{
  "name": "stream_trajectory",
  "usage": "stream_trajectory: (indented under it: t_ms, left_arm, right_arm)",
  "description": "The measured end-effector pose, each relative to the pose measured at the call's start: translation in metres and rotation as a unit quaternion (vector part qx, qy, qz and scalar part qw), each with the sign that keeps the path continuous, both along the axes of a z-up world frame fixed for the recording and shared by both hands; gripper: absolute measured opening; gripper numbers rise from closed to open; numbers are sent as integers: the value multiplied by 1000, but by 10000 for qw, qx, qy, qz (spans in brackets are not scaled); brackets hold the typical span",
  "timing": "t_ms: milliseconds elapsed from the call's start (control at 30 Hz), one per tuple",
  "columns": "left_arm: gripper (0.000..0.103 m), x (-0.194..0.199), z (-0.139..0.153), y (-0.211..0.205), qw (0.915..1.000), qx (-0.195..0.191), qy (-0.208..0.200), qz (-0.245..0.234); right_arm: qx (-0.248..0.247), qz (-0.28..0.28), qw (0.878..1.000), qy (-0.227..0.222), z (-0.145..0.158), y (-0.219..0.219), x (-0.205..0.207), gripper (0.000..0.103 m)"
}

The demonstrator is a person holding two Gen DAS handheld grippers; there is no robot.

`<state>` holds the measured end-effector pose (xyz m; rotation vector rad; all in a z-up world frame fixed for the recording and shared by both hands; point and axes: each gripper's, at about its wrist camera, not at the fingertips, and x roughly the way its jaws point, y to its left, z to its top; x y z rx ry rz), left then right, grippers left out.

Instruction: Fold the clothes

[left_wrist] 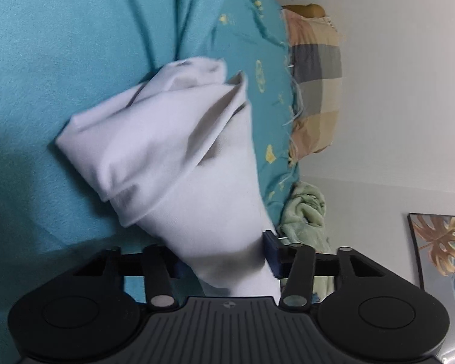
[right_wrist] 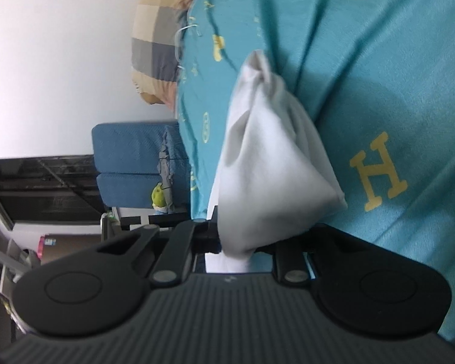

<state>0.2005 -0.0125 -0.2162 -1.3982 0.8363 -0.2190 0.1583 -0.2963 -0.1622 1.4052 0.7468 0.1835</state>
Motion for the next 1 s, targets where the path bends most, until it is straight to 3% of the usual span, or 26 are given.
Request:
stream_trajectory:
  t_ms: [67,133,333,533,700,800,867,933,1000]
  left_arm:
    - [32,1,15,-3,9998,22,-162,-105]
    - [30,-1,48,21,9988,184,-345,-289]
    - [30,24,126,-20,9948,325,-723,-637]
    - [30,69,198,-120,9883,179,-1006,-1131]
    - [30,109,253,-239,9689,-222,-1772,-1712]
    - [30,115,272,-314,9533,-460,-2129,-2093]
    - [30,116,276,-361,9412,-454,-2397,-2336]
    - [31,95,255,-393,9314,-419,-2518,-2595]
    - [32,51,222,-409,9266,-274,-2362,-2913]
  right_arm:
    - [-137,32,9998,-103,12,-3,-7,17]
    - [-139,-20,9997,-189,25,-10,-16,17]
    - [-63,-369,9978,-539,76,-43,-37,17]
    - [-357,-793,9924,-876,155,-127,-40,17]
    - [-1190,-1269,9734,-1490,244,-223,-51,17]
    - [-1733,-1566,9559,-1783,284,-276,-66,17]
    - [-2051,-1706,9450,-1894,294,-305,-79,17]
    - [-2247,-1843,9393,-1826,288,-330,-94,17]
    - [-2373,-1934,9392,-1556,268,-349,-108,17]
